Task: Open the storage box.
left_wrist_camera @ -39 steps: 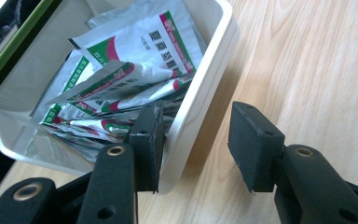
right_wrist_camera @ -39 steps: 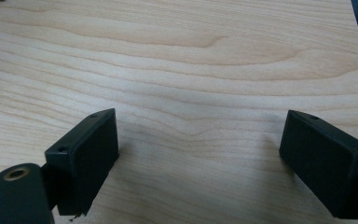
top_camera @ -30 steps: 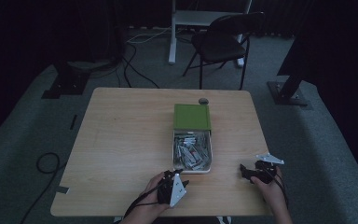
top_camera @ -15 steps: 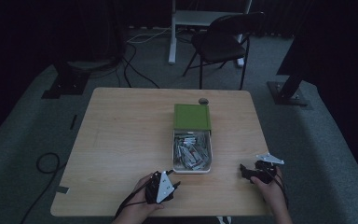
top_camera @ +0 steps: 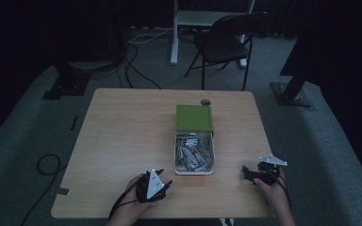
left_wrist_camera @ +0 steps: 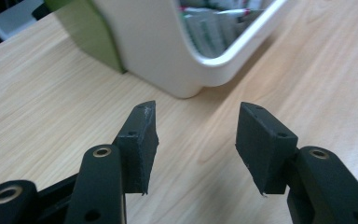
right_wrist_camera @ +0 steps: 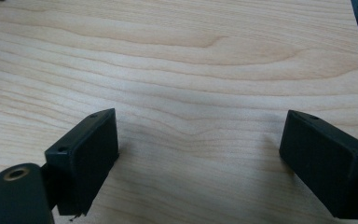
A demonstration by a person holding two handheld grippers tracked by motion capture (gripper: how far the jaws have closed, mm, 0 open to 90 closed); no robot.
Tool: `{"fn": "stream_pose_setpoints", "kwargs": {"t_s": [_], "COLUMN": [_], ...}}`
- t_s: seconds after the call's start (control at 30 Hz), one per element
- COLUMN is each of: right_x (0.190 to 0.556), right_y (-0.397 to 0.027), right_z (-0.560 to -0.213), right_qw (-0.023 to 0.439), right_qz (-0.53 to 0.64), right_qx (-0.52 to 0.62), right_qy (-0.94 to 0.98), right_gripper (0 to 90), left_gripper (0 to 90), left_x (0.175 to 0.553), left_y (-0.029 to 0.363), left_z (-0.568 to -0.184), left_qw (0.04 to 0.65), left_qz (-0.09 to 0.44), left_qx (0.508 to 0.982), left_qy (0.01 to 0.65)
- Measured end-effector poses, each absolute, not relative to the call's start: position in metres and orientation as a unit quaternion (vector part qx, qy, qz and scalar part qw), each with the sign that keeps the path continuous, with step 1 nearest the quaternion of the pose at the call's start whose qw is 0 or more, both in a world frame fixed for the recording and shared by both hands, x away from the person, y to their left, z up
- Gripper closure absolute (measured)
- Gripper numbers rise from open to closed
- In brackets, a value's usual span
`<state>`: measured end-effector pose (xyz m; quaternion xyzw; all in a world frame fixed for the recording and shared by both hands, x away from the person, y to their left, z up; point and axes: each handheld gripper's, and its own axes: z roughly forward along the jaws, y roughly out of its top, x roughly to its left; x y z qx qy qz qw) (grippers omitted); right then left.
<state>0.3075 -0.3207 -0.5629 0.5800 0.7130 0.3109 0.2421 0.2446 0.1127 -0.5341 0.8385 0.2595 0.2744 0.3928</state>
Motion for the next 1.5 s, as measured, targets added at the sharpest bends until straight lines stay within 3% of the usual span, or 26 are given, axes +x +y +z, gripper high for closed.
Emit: {"fn": "stream_pose_setpoints", "kwargs": {"t_s": [0.2,0.5,0.77,0.93,1.07,1.5], "right_x": [0.308,0.308,0.308,0.308,0.308,0.308], "right_y": [-0.321,-0.321,-0.321,-0.321,-0.321,-0.321], "right_z": [-0.563,-0.563,-0.563,-0.563,-0.563,-0.563], "right_qw": [0.242,0.242,0.242,0.242,0.242,0.242], "right_qz": [0.311,0.311,0.311,0.311,0.311,0.311], "right_qx": [0.580,0.580,0.580,0.580,0.580,0.580], "right_qy": [0.713,0.713,0.713,0.713,0.713,0.713], "right_gripper": [11.3,11.3,11.2,11.2,11.2,11.2], "left_gripper": [46.5,32.9,32.3,27.6,18.8,16.6], "left_x": [0.251,0.262,0.271,0.273,0.275,0.280], "left_y": [0.132,0.162,0.187,0.202,0.210,0.236], "left_z": [-0.529,-0.526,-0.527,-0.527,-0.528,-0.528], "left_qw": [0.401,0.406,0.398,0.391,0.399,0.378], "left_qz": [0.277,0.267,0.270,0.277,0.264,0.283], "left_qx": [0.823,0.797,0.781,0.772,0.763,0.740], "left_qy": [0.293,0.359,0.398,0.418,0.434,0.479]}}
